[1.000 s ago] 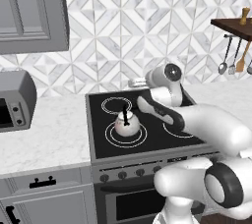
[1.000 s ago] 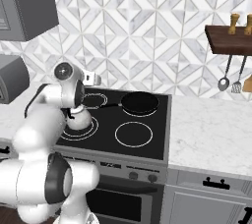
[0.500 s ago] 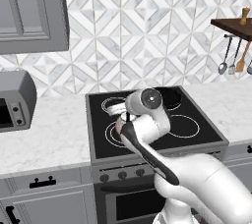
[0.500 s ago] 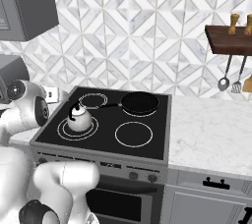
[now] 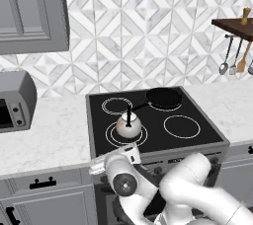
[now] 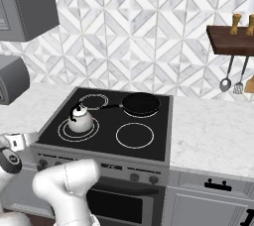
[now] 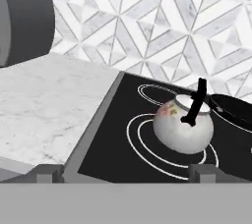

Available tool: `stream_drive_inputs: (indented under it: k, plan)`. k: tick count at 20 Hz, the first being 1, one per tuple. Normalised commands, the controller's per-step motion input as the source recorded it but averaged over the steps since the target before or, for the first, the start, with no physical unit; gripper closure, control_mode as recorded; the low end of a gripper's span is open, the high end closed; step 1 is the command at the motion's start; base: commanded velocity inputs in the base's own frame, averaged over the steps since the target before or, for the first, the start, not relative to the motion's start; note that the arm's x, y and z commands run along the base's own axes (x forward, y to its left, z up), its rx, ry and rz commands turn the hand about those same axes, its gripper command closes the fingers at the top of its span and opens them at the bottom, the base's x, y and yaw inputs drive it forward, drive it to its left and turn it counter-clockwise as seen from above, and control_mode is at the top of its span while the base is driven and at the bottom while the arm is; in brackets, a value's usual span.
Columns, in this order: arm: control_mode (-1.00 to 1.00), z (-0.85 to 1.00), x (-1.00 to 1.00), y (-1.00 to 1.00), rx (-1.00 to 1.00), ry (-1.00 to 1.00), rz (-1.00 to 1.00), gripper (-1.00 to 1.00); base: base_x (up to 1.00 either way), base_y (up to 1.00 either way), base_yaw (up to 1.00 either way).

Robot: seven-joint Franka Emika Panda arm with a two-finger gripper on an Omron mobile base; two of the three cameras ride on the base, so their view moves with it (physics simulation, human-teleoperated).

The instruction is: Pick the kettle from the counter and place it on a stove burner. Then turn the burner on.

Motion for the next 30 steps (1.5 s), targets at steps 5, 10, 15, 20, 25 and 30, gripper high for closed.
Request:
stream_drive_inputs:
  k: [5,10,15,20,25,30]
  plan:
    - [-1.0,-0.98,-0.83,0.15,0.12,-0.38,0.01,-1.0,0.0,0.0,0.0]
    - [-1.0,-0.6,0.02,0.02,0.07,-0.23,0.01,-1.0,0.0,0.0,0.0]
    - [-1.0,-0.71,0.13,0.1,0.11,-0.16,0.0,-1.0,0.0,0.0,0.0]
    - [-1.0,-0.3,0.31,0.23,0.1,-0.09,-0.03,-1.0,0.0,0.0,0.0]
    - [-1.0,-0.28,0.28,0.1,0.02,-0.04,-0.03,-1.0,0.0,0.0,0.0]
    - [-1.0,-0.61,0.26,-0.06,0.2,0.0,-0.06,-1.0,0.0,0.0,0.0]
